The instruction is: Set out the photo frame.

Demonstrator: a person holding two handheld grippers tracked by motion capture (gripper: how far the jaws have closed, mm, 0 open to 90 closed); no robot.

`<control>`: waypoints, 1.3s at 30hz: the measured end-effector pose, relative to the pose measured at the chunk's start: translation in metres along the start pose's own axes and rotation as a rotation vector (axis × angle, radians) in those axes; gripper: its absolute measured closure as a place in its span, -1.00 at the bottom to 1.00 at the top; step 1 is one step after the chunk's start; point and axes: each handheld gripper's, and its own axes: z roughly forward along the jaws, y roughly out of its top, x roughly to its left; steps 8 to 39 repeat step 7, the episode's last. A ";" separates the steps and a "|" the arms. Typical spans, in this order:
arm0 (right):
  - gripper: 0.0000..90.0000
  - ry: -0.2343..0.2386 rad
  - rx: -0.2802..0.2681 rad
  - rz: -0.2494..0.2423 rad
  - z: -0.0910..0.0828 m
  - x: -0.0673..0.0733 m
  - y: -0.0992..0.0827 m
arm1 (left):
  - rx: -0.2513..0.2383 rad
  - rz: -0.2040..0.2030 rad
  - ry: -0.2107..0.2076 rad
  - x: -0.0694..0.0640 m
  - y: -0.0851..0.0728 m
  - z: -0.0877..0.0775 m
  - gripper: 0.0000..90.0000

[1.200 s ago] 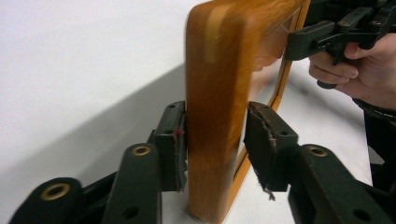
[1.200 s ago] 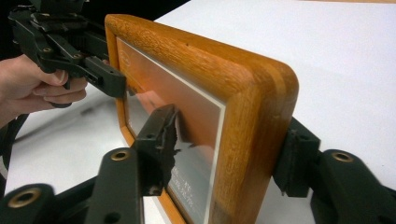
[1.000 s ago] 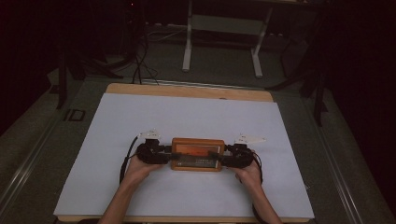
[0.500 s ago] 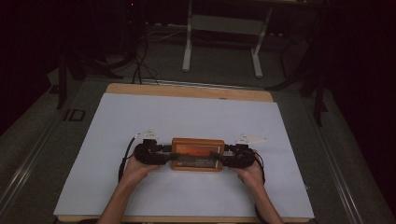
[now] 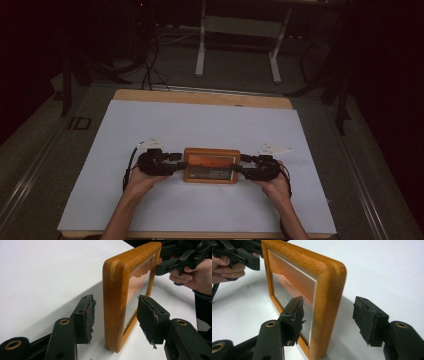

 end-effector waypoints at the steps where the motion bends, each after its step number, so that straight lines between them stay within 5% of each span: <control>1: -0.09 -0.002 -0.001 0.001 -0.001 0.000 0.000 | -0.001 0.000 -0.001 0.001 0.000 -0.001 0.07; 7: -0.09 0.014 -0.005 -0.019 -0.013 -0.002 0.000 | 0.009 0.015 -0.002 0.003 0.001 -0.014 0.05; 39: -0.09 0.014 -0.005 -0.019 -0.013 -0.002 0.000 | 0.009 0.015 -0.002 0.003 0.001 -0.014 0.05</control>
